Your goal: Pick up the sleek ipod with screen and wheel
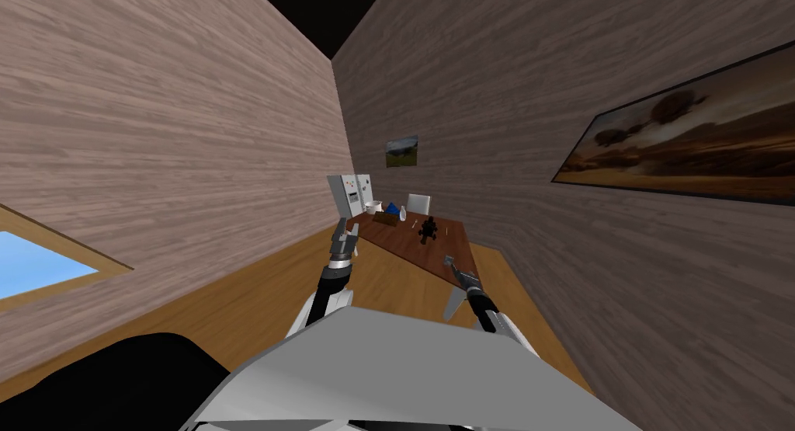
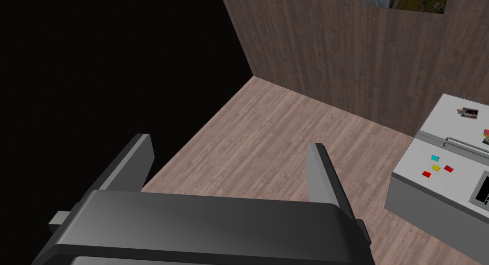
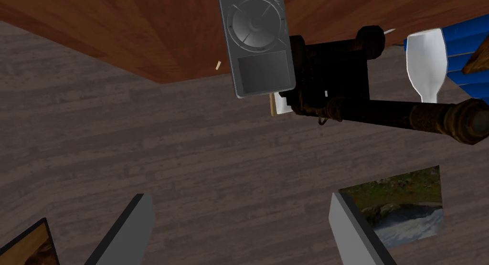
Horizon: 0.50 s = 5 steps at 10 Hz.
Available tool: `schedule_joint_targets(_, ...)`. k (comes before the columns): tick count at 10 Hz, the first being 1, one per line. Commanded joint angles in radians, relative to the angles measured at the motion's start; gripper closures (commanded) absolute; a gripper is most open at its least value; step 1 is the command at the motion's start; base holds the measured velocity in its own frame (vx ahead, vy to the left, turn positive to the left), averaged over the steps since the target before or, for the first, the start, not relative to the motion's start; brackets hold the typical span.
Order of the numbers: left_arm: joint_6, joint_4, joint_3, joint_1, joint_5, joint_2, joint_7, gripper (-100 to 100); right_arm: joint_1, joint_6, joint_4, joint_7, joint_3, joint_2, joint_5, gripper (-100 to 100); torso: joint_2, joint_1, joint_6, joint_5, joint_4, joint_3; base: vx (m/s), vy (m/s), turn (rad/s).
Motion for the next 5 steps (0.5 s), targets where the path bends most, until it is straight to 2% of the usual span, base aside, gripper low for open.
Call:
schedule_joint_targets(1,0.0,0.0,0.0,0.0,0.0,0.0,0.0,0,-0.01,0.042,0.027,0.008,0.013,0.002,0.029,-100,0.0,0.0,0.0,0.0,0.0,0.0,0.096,0.02,0.0)
schedule_joint_targets(5,0.0,0.0,0.0,0.0,0.0,0.0,0.0,0,-0.036,0.117,0.127,0.04,0.028,0.017,0.119,-100,-0.002,0.0,0.0,0.0,0.0,-0.001,0.144,0.024,0.001)
